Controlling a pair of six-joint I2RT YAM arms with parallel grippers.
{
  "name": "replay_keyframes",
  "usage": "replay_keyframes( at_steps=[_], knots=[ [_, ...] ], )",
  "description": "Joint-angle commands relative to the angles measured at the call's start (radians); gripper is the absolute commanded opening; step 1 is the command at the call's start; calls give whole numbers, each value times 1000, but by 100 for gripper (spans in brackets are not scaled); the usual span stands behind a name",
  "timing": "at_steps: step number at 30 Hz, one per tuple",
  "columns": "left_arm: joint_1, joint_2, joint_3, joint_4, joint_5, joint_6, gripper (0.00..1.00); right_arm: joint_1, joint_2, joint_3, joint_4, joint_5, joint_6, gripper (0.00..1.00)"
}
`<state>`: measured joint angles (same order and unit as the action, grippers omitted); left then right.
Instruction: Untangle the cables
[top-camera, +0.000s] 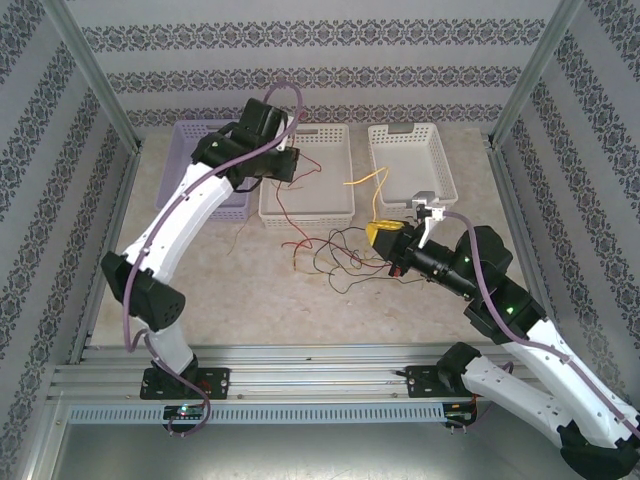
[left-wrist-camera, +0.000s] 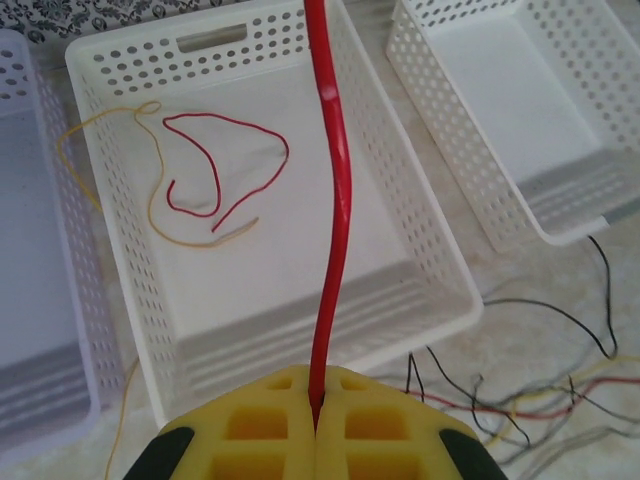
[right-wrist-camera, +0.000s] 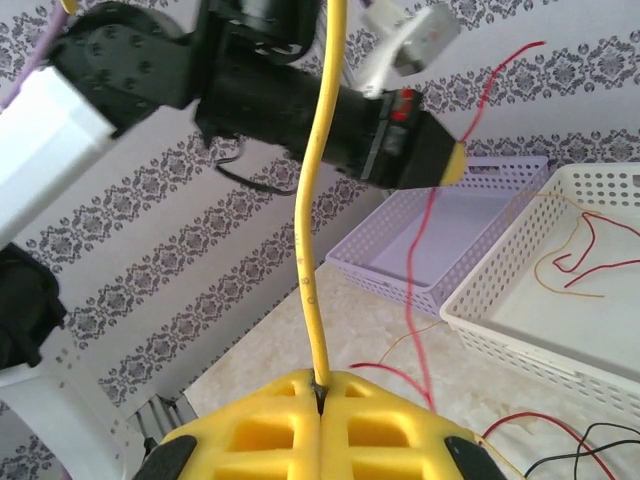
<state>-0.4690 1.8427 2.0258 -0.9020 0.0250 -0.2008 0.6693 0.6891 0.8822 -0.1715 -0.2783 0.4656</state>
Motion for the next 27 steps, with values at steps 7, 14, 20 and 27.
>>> replay_keyframes(
  at_steps=[7,14,20,27],
  knots=[
    [54,340,293,122,-114,-5,0,-10,-8,24,43,-74,4,0],
    [81,605,588,83,-128,-34,13,6,-23,11,25,-84,-1,0],
    [107,680,613,122,-123,-70,24,11,-36,-4,11,-76,-13,0],
    [115,691,613,115,-80,-88,52,12,-16,-22,15,-83,-28,0]
  ],
)
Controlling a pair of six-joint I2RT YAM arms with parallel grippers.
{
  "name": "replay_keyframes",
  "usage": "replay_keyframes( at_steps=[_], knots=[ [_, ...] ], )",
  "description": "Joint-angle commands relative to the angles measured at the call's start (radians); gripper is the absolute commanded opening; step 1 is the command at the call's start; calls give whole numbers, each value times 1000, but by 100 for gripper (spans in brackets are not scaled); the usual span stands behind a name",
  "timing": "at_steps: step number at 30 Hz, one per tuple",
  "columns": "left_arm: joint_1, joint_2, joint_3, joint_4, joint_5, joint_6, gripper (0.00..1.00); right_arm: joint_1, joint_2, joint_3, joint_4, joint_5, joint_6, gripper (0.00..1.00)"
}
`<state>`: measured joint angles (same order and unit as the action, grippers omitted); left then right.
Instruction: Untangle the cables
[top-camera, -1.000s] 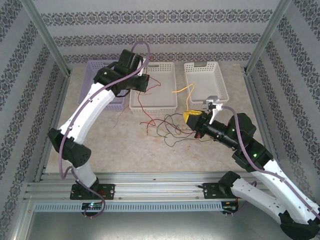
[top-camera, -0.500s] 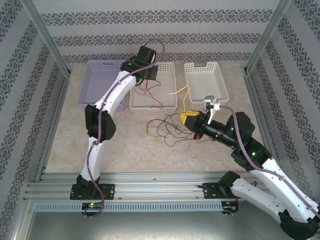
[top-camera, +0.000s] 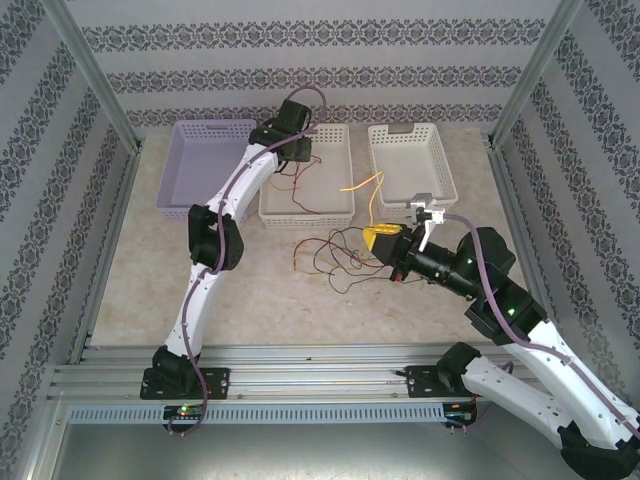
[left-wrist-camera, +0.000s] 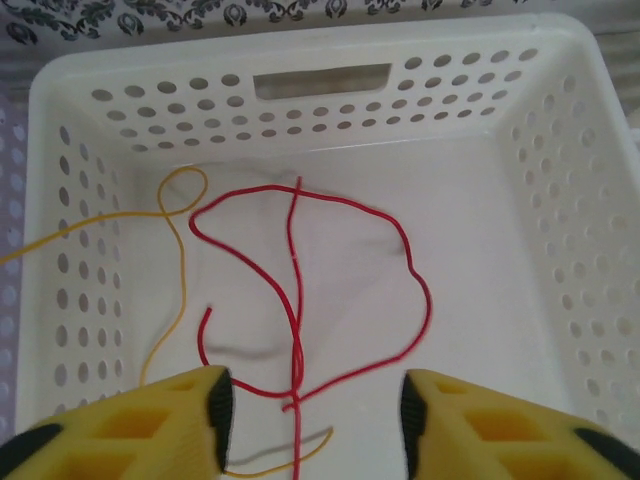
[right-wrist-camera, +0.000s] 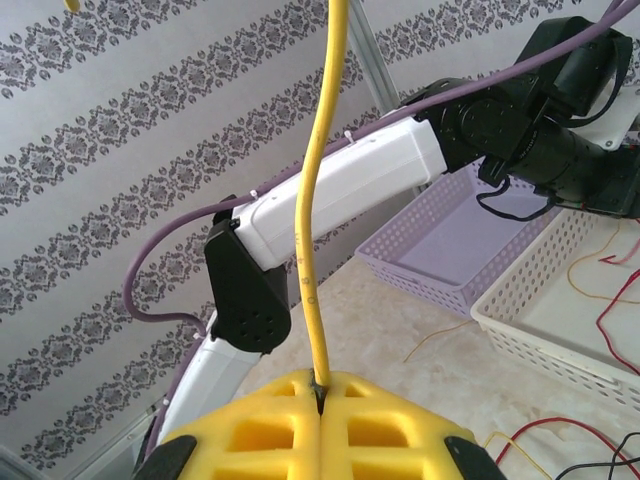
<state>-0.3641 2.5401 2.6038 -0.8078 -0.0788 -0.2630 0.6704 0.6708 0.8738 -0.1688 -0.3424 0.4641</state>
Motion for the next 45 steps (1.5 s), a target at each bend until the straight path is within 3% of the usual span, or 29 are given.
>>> replay_keyframes(
  at_steps=[1,6,11,16,22,26,35,42,45],
  knots=[
    [11,-26,22,13,26,-33,54,11,4,-17,13,-17,-31,0],
    [50,-181,-233,155,25,-41,74,11,25,-25,24,-32,-41,0],
    [162,-208,-321,180,175,-147,76,11,47,-25,33,-44,-48,0],
    [181,-193,-328,189,178,-142,76,11,59,-28,37,-43,-56,0],
    [195,-114,-236,151,172,-146,73,11,72,-39,51,-43,-51,0],
    [198,-60,-160,100,167,-147,63,11,75,-38,48,-38,-55,0],
    [208,-58,-192,103,155,-147,58,11,85,-45,60,-41,-52,0],
    [208,-43,-203,102,156,-147,43,12,86,-49,62,-41,-52,0],
    [209,-43,-213,102,148,-142,42,11,84,-51,62,-39,-51,0]
  ],
)
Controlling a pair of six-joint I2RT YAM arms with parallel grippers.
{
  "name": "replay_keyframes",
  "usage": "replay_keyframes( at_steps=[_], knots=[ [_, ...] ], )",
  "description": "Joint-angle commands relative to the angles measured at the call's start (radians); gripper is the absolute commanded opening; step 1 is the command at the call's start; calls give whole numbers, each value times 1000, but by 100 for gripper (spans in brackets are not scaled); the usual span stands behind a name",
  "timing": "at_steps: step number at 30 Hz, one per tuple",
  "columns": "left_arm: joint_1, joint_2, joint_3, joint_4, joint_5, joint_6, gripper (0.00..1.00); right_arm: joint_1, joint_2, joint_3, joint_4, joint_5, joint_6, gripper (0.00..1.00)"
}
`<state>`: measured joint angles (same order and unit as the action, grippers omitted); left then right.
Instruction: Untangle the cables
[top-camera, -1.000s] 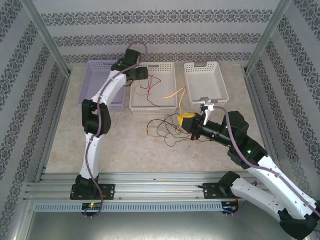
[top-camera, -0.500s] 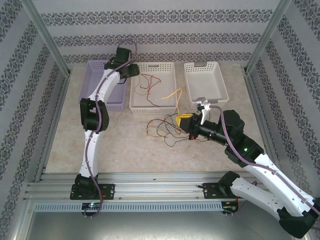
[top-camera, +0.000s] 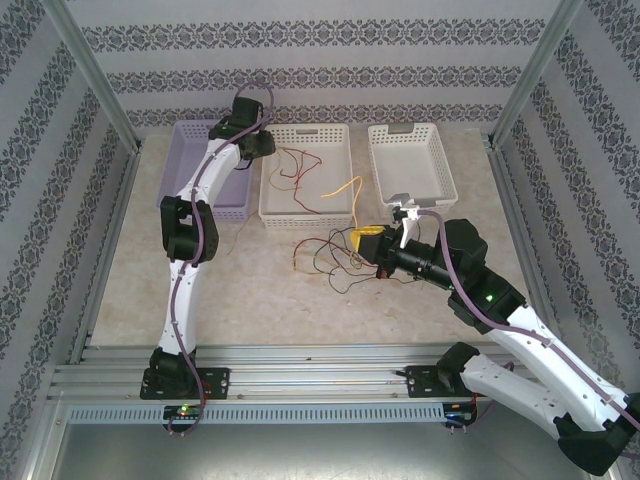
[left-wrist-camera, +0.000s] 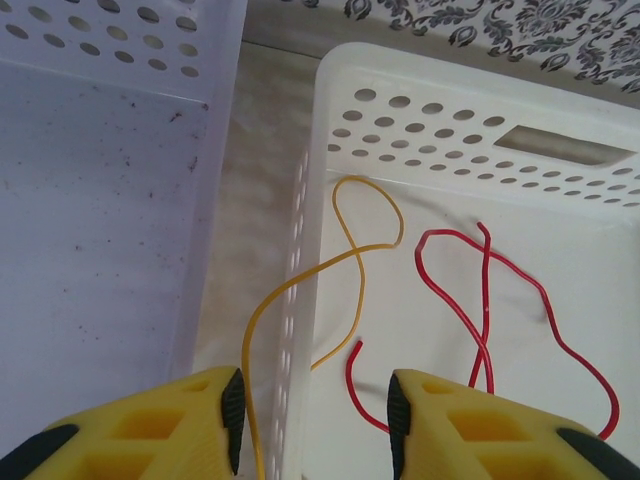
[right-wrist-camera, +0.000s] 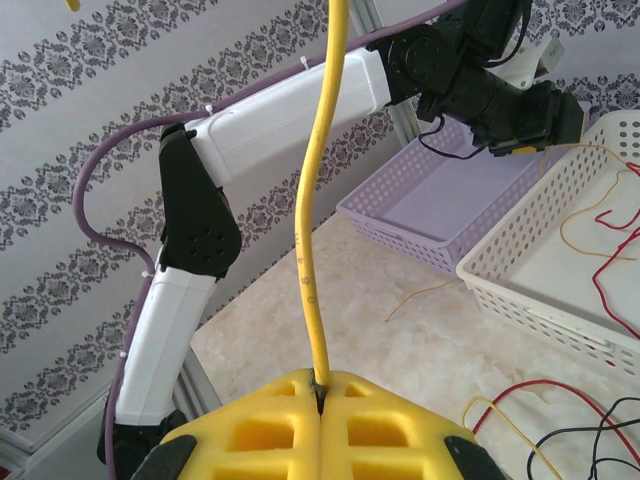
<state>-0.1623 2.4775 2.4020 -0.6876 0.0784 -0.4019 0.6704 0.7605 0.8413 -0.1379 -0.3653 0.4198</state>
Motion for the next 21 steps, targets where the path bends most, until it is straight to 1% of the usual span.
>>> replay_keyframes(
  at_steps=[1,12,17,19,21],
  knots=[
    [8,20,-14,-15,-9,-1,42,11,-4,-18,32,-15,-7,0],
    [9,24,-30,-14,-28,-2,43,11,-4,-24,39,-18,-3,0],
    [9,27,-38,-5,-30,-6,33,11,-7,-24,36,-17,-5,0],
    [11,31,-37,-3,-28,-7,26,11,-8,-24,34,-15,-4,0],
    [11,32,-37,-1,-25,-9,22,12,-9,-24,34,-13,-4,0]
  ],
)
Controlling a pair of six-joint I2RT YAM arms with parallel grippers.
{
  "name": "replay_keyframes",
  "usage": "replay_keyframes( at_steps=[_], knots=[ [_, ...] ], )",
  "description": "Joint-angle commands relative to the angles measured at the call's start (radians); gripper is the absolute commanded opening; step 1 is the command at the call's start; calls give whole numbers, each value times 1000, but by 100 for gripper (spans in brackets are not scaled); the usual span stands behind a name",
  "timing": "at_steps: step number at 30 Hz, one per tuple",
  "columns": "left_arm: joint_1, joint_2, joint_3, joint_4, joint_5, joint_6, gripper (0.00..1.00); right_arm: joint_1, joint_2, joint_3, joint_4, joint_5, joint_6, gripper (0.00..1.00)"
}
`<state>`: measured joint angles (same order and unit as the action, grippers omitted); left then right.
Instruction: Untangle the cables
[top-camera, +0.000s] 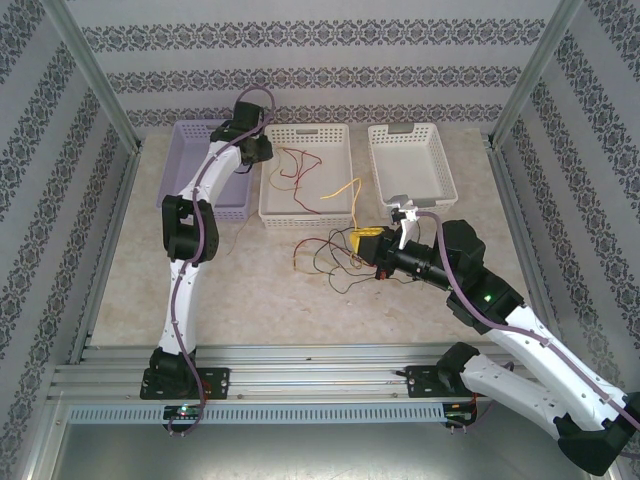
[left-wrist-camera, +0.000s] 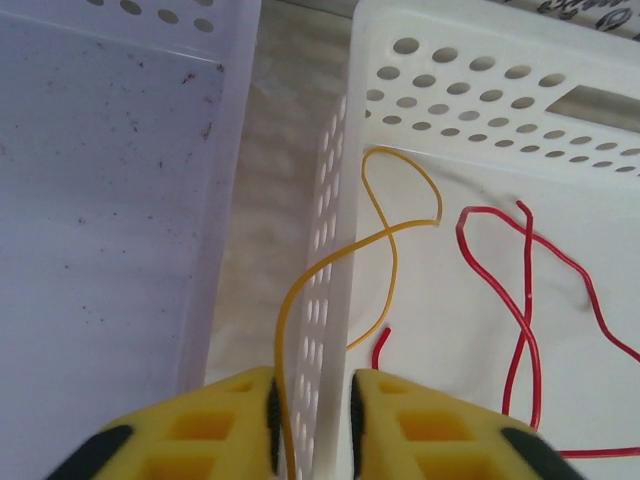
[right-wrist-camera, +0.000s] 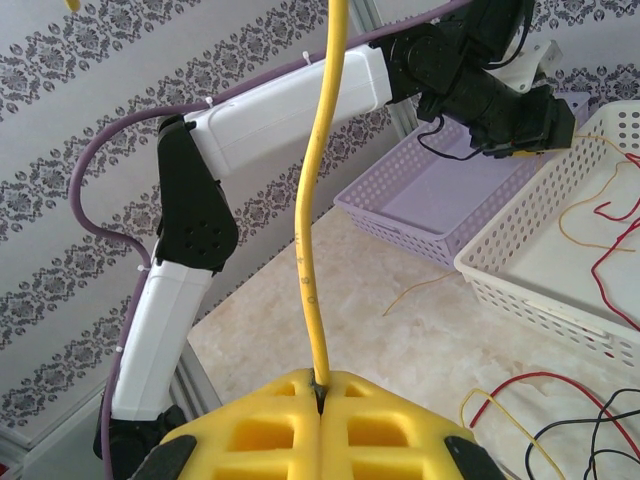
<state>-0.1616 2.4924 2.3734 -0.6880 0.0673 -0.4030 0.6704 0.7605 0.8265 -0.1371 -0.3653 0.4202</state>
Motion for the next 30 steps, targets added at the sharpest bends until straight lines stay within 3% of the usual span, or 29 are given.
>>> replay_keyframes(
  at_steps=[1,23,30],
  knots=[
    [10,18,-9,-2,-13,-10,22,11,-9,-9,33,-15,-5,0],
    [10,7,76,-71,2,0,0,12,-10,3,37,-18,8,0],
    [10,-88,76,-79,16,1,0,11,-9,23,31,-21,12,0]
  ],
)
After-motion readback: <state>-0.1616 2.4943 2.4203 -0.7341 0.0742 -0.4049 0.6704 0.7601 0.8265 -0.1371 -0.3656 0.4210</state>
